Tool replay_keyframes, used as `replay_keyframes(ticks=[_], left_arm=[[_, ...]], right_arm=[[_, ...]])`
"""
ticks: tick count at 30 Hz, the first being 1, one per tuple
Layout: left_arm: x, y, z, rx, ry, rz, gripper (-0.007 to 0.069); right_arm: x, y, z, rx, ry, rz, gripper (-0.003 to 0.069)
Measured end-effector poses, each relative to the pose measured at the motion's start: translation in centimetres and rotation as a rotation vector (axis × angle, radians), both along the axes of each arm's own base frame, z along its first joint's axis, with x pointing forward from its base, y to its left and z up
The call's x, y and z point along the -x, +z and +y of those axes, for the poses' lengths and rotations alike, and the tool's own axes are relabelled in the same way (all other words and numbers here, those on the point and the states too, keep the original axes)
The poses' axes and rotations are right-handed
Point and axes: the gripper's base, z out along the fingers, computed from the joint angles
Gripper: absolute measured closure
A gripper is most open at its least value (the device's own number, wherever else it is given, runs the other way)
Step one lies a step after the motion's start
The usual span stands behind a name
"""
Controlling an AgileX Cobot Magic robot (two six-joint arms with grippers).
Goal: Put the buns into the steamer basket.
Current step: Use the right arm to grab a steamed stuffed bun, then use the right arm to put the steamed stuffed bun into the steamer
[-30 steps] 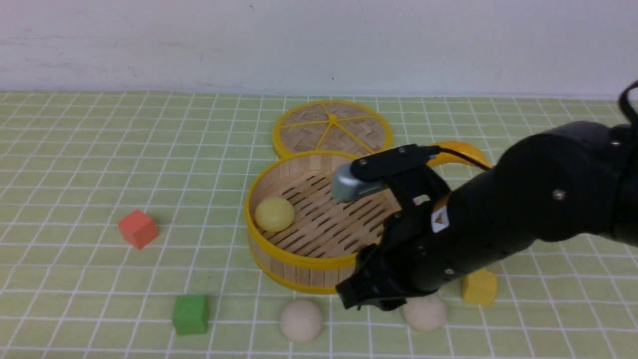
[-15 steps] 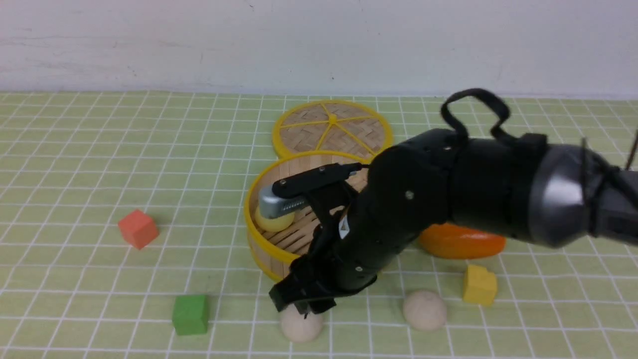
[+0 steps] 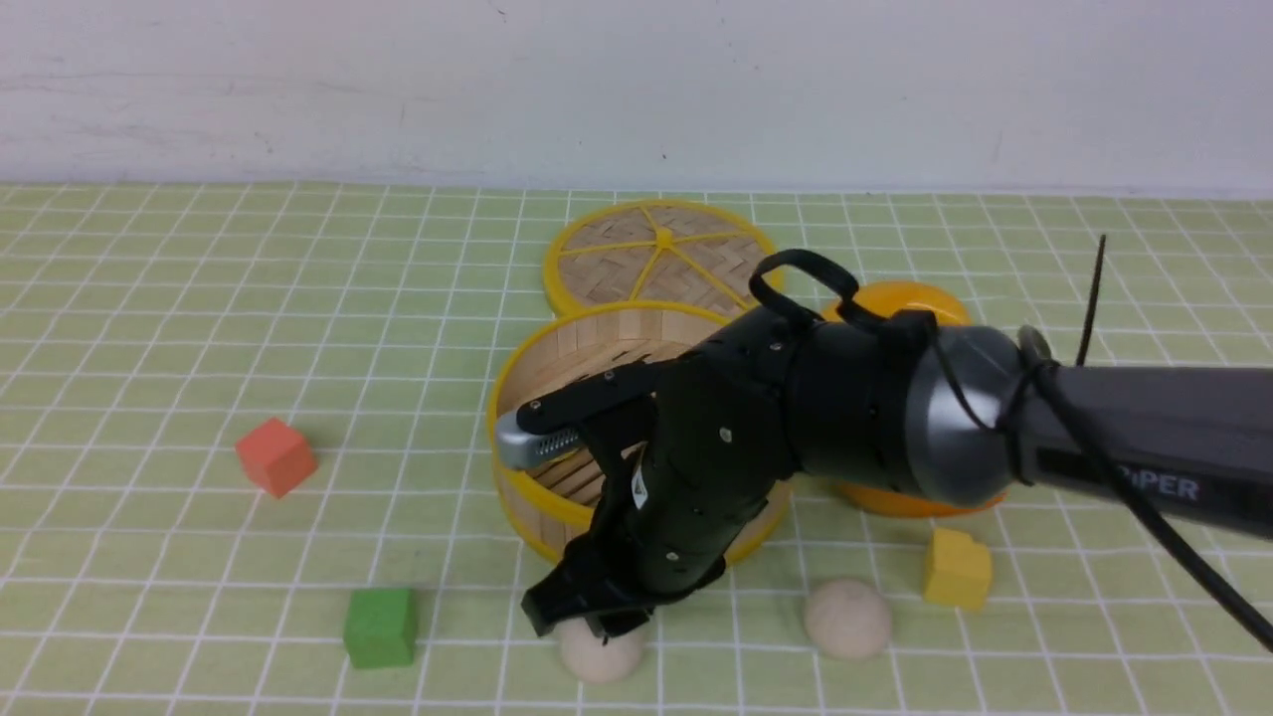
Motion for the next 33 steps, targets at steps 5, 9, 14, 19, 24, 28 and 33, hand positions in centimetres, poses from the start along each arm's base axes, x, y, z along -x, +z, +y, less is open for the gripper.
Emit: replay_keyframes(ticks=[5,9,14,19,24,28,33], left_arm=[[0.0,0.0,0.0,-0.001,0.000,0.000,0.0596],[0.0,0.0,0.0,-0.001,0.000,0.000,0.0596],[0.0,0.0,0.0,-0.001,0.000,0.000,0.0596],[0.0,0.0,0.0,-0.001,0.000,0.000,0.0589],[0.0,0.0,0.0,-0.001,0.000,0.000,0.0589],[0.0,0.0,0.0,-0.001,0.000,0.000,0.0588],[0.0,0.0,0.0,-0.001,0.000,0.000,0.0585]], right_arm=[[-0.2,-0.7,0.1,0.007,0.002,0.003,0.0426],[-0.2,-0.7,0.1,0.011,0.005,0.000,0.0512],[-0.1,-0.7,0.0,0.019,0.006,0.006,0.0647],[0.1,1.3,0.0,0.007,0.007,0.013,0.0657],[-0.2,6.2,0.0,-0.047,0.011,-0.046,0.0657],[-2.1,8.8,-1.0,-0.085,-0.026,-0.123,0.0657],[-4.7,8.3,-3.0,-0.090,-0.099,-0.158,0.0657]])
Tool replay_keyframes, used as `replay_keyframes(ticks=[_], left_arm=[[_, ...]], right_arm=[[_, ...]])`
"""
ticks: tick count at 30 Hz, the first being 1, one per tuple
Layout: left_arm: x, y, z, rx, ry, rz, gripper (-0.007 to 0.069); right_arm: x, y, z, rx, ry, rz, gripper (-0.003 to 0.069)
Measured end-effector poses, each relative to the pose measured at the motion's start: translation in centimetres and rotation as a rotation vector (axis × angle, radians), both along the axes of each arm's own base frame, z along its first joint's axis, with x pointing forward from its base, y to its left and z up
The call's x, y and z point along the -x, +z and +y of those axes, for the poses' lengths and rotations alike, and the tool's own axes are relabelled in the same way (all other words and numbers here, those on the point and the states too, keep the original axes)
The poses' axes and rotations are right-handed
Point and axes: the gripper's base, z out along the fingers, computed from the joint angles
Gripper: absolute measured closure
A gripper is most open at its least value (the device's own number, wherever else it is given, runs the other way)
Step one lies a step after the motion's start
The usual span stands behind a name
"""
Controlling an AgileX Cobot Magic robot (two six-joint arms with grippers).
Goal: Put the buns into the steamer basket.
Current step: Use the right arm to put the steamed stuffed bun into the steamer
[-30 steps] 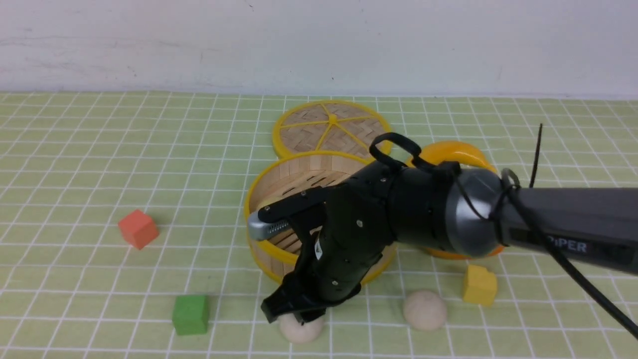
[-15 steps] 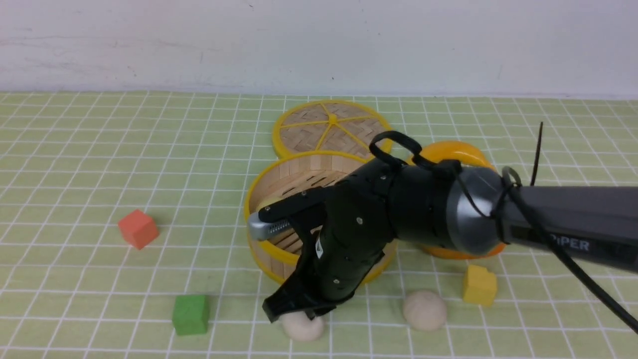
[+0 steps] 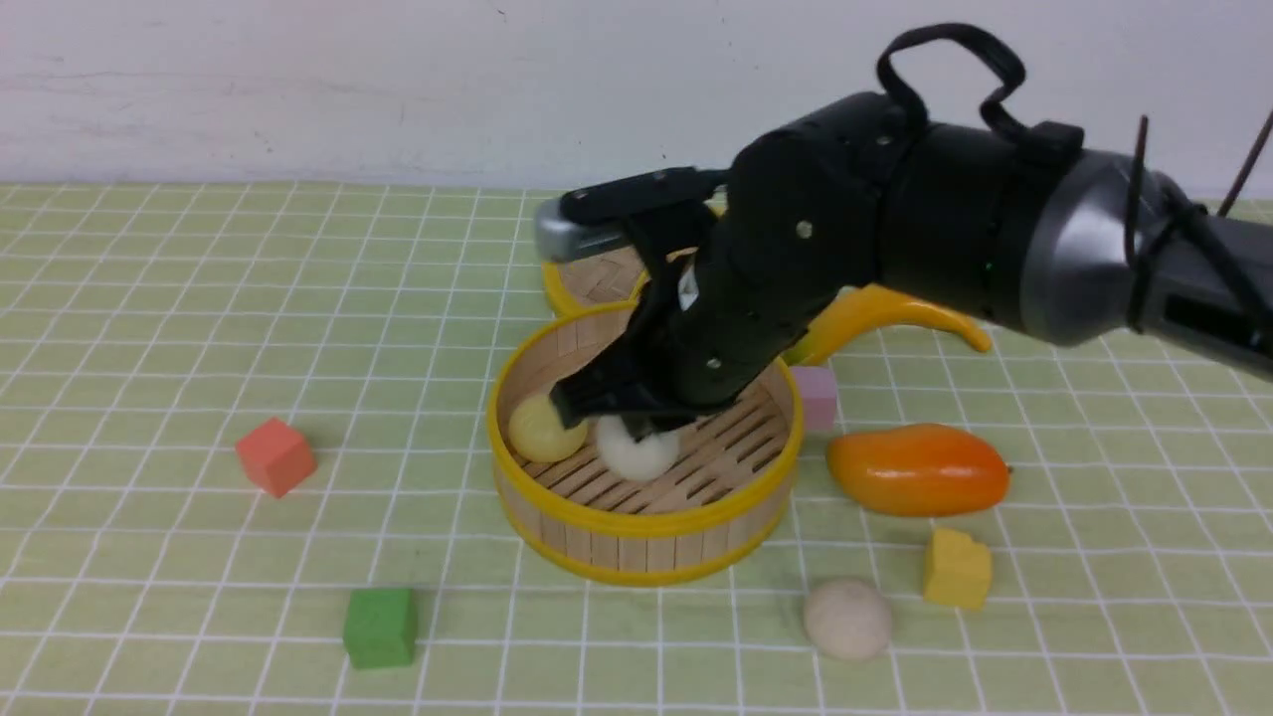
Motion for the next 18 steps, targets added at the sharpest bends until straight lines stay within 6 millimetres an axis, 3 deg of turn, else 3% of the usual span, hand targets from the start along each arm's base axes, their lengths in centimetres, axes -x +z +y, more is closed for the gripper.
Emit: replay_keyframes(ticks=[7,13,18], left_arm=[[0.0,0.0,0.0,0.000,0.000,0.000,0.0577],[0.0,0.0,0.0,0.000,0.000,0.000,0.0570],[0.0,0.0,0.0,0.000,0.000,0.000,0.0568]], right_arm=[[-2.3,-3.5,-0.8,0.033,-0.047,0.038,0.0648],[-2.7,-4.5,-0.6,0.024,-0.074,0.052,0.0589],[-2.8,-4.6,-0.8,0.058,-0.069,0.037,0.0441]])
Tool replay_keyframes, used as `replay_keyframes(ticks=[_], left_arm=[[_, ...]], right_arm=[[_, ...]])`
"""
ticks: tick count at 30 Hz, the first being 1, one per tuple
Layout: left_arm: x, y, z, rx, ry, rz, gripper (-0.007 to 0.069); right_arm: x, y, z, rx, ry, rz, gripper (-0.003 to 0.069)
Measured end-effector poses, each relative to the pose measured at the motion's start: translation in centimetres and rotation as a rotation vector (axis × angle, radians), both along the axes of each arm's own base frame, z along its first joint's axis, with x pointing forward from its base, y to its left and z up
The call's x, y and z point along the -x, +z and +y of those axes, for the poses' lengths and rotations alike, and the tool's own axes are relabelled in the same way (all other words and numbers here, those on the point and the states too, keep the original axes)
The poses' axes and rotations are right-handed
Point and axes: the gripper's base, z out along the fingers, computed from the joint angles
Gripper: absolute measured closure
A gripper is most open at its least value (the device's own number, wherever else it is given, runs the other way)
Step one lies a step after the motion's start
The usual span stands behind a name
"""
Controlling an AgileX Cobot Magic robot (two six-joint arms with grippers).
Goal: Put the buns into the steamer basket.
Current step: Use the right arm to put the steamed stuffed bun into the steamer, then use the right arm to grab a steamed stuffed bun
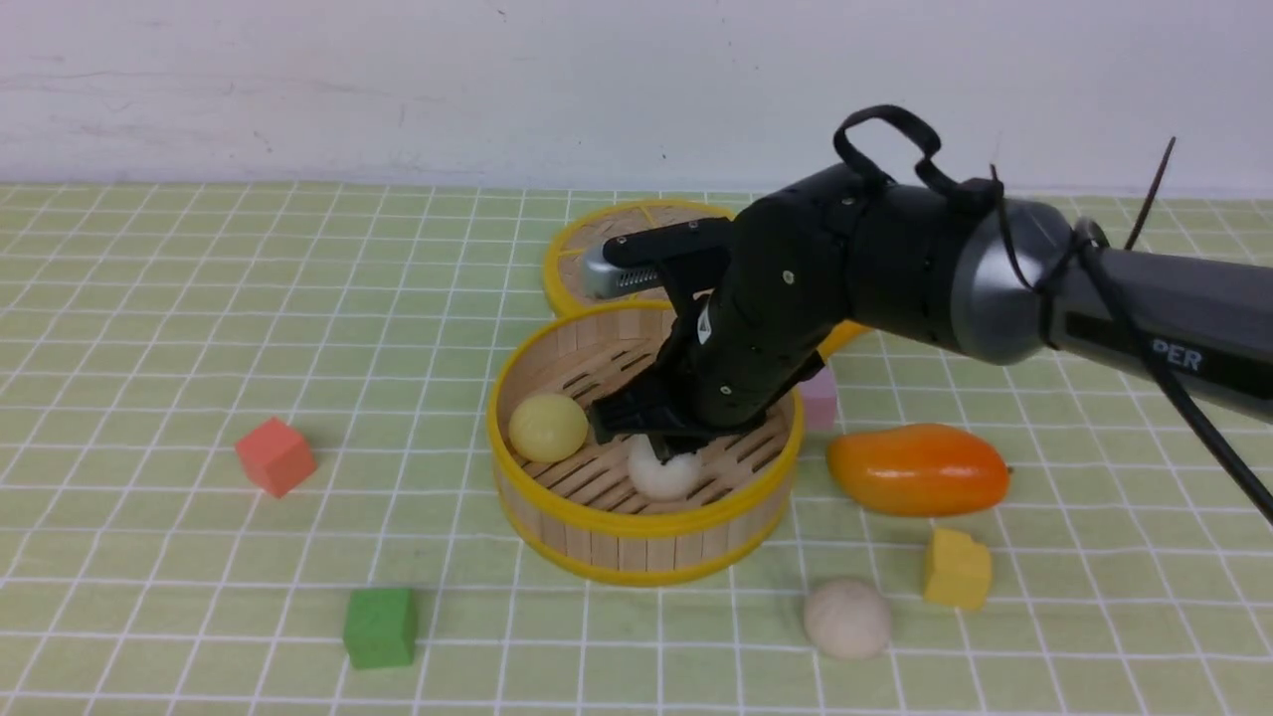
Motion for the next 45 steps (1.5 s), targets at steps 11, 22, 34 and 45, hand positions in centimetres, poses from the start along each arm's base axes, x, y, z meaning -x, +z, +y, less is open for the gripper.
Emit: replay_keyframes(ticks=[11,22,34,45], left_arm=[[0.0,0.0,0.0,-0.001,0.000,0.000,0.0558],[0.0,0.0,0.0,-0.001,0.000,0.000,0.0550],[0.0,0.0,0.0,-0.002,0.000,0.000,0.0542],[0.0,0.0,0.0,-0.002,0.000,0.000,0.0531]], right_arm=[[3.2,6.6,-3.5,0.154,0.017,-0.009,0.0306],[8.4,5.6,-7.0,0.170,0.058,0.013,0.0363],[8.4,0.4,-8.2,0.146,0.001,0.024,0.0365],[7.5,-2.6,-8.2,0.137,-0.064,0.135,0.0365]])
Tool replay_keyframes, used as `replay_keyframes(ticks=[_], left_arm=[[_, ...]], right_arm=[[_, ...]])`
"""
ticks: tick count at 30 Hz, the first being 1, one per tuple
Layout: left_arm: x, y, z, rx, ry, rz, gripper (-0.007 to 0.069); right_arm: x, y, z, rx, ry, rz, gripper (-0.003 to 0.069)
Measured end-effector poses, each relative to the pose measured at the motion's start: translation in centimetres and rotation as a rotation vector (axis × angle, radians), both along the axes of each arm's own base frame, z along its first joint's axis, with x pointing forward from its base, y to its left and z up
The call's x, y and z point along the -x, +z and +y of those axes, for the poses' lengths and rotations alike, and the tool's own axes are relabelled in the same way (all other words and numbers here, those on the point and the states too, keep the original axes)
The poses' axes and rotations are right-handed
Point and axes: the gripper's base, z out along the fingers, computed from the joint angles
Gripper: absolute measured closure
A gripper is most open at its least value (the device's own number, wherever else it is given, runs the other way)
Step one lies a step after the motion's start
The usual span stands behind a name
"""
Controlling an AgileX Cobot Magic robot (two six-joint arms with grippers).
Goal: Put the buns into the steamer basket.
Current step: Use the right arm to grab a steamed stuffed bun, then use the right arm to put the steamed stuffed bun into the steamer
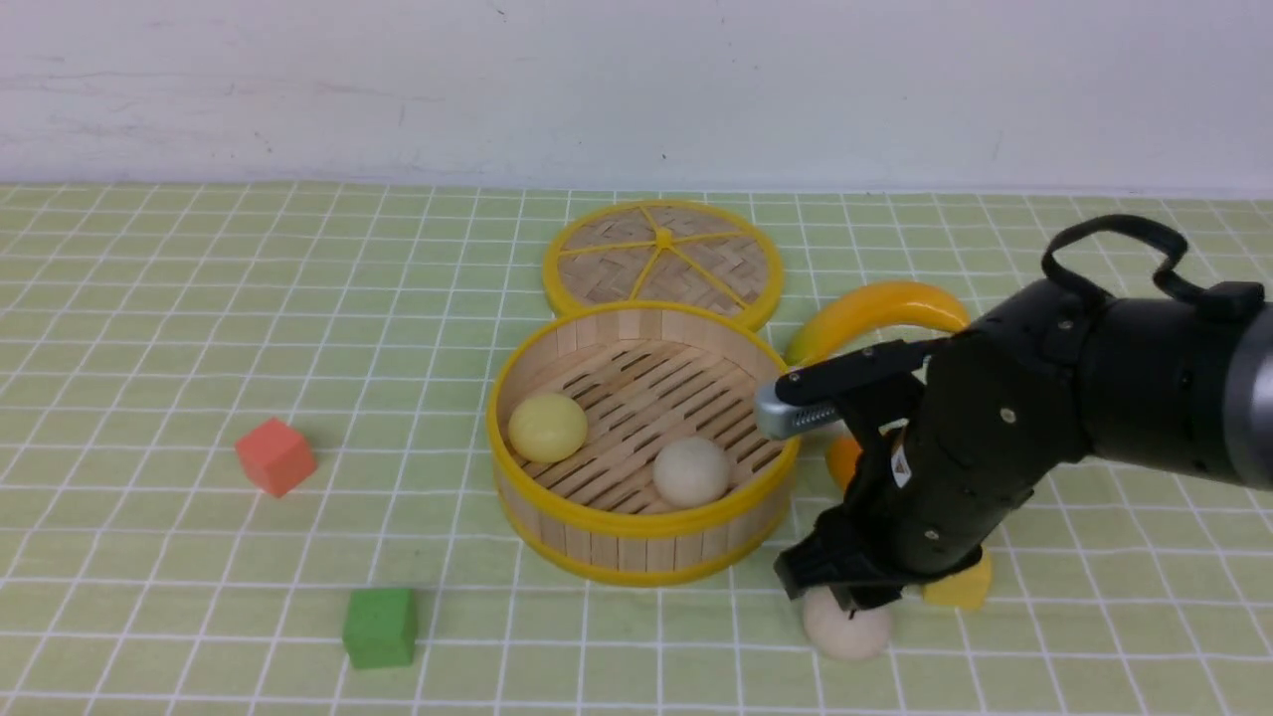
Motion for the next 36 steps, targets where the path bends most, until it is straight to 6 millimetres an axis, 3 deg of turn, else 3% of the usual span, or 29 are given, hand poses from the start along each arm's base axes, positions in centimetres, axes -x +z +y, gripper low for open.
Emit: replay_keyframes(ticks=[8,19,21,25,30,31,33,36], left_arm=[[0.0,0.0,0.0,0.000,0.000,0.000,0.0526],[0.0,0.0,0.0,0.000,0.000,0.000,0.0515],[0.0,0.0,0.0,0.000,0.000,0.000,0.0515],[0.0,0.0,0.0,0.000,0.000,0.000,0.0515],[0.0,0.0,0.0,0.000,0.000,0.000,0.0515],[0.0,0.0,0.0,0.000,0.000,0.000,0.0515],[0.0,0.0,0.0,0.000,0.000,0.000,0.0515],[0.0,0.0,0.0,0.000,0.000,0.000,0.0512]], right_arm=[[-0.5,-1.4,0.5,-0.013,-0.011,0.016,0.0382],[-0.6,-1.8,0.5,-0.008,-0.010,0.020,0.0602],[-0.5,-1.0,0.4,-0.020,-0.009,0.001,0.0649],[-0.6,1.4,0.5,-0.046,-0.007,-0.048,0.0650],[-2.3,6.1,1.4,-0.110,0.003,-0.189,0.0650],[-2.5,6.2,1.5,-0.112,0.004,-0.195,0.0650],[-4.2,8.3,2.3,-0.138,0.021,-0.305,0.0650],[-6.5,8.9,3.4,-0.162,0.019,-0.387,0.0650]])
